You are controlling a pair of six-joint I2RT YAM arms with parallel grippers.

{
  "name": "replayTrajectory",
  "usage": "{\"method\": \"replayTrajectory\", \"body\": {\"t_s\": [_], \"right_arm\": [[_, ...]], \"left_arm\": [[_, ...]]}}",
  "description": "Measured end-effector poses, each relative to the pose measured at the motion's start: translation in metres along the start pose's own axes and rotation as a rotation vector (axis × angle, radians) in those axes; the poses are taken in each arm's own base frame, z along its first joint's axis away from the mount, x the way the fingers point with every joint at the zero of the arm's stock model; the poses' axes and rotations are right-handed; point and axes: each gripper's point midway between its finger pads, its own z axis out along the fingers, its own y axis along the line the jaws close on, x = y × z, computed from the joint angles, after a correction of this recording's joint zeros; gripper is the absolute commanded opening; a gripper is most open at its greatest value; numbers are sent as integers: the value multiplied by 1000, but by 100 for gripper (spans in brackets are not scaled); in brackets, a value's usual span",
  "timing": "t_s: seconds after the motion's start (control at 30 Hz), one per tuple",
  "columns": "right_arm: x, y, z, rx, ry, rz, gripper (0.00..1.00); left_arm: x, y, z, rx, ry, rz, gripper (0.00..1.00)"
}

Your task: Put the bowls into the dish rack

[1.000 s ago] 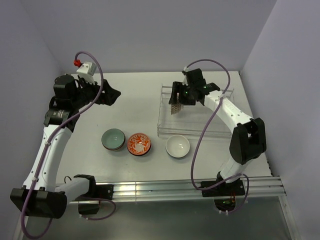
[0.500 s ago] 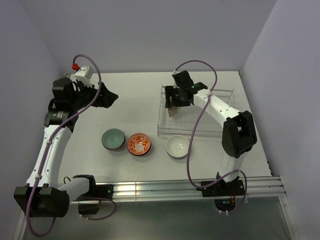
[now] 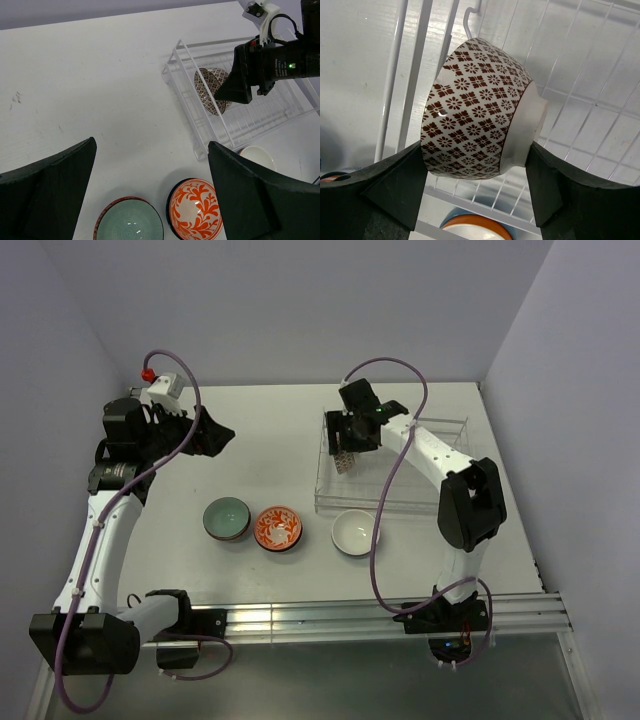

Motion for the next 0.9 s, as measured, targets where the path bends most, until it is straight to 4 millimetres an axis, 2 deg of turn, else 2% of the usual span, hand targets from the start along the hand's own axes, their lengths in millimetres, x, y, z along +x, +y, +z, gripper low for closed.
{"method": "replayTrajectory", "body": {"t_s": [0.03, 0.23, 0.27, 0.43, 0.6, 0.67, 0.7, 0.9], "right_arm": [[0, 0, 0, -1, 3, 0, 40], [1, 1, 0, -5, 12, 0, 59], [1, 1, 0, -5, 12, 0, 64], [1, 1, 0, -6, 14, 1, 82], [4, 7, -1, -36, 27, 7, 88], [5, 12, -2, -56, 33, 7, 98], [6, 14, -2, -67, 36, 9, 100], [7, 19, -3, -87, 41, 8, 100]], "left_arm": [[0, 0, 0, 0, -1, 0, 99], [3, 1, 0, 1, 4, -4, 100], [3, 1, 0, 1, 4, -5, 99], [4, 1, 0, 6, 6, -5, 100], [3, 0, -1, 9, 4, -3, 99], [4, -1, -2, 9, 2, -1, 100], [4, -2, -3, 9, 0, 0, 99], [5, -4, -7, 10, -5, 5, 99]]}}
